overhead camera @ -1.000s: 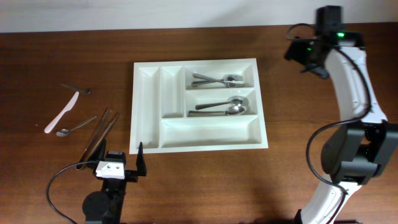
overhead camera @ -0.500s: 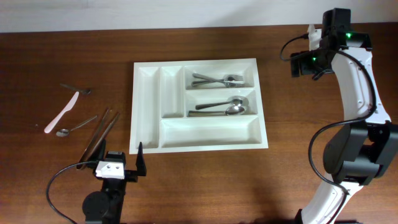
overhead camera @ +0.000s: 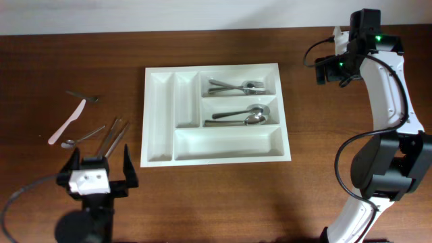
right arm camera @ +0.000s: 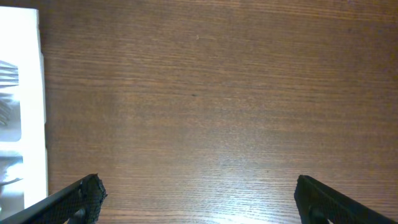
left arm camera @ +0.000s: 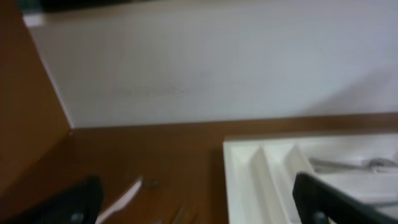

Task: Pack container
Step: 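Move the left gripper to the metal tongs and grasp them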

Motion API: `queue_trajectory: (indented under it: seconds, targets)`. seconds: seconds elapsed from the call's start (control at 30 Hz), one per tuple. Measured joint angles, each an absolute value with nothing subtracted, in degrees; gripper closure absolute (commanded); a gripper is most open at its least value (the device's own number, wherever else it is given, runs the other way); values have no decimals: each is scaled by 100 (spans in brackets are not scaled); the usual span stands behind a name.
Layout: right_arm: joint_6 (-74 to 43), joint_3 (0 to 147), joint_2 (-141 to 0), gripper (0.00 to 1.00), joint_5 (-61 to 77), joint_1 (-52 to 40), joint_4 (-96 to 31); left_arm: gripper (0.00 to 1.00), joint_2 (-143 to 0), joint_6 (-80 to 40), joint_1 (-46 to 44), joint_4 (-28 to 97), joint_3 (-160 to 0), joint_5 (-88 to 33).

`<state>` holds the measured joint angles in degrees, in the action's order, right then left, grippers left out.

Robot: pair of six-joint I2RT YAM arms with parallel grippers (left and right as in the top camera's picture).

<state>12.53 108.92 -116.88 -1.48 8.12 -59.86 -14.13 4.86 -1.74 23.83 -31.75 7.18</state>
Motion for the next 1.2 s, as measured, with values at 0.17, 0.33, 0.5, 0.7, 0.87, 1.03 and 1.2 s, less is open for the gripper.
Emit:
queue_trajectory:
  seconds: [0.17,0.33,0.5,0.7,0.87,1.03,1.2]
  targets:
    - [1264,10892,-11688,1,-148,812,-5986,1,-3273,523,-174,4845,-5203,764]
    - [1267,10890,-11688,1,-150,812,-5983,1,-4351,534,-165,6305,-6296,432]
    - [1267,10890,-11688,1,-150,812,-5983,1,-4501,532,-156,6379,-6637,-364]
    - [1267,10890,-11688,1,-150,812,-5983,1,-4517,351,-152,6307,-6748,-1037]
    - [1267,10890,-11688,2,-150,812,-5983,1,-5253,-659,-117,6860,-6818,132]
    - [1269,10890,-11688,1,-148,812,-5986,1,-6936,-1216,202,7063,-6820,626]
    - [1267,10890,-11688,1,-150,812,-5983,1,-8436,-1354,493,7061,-6820,716]
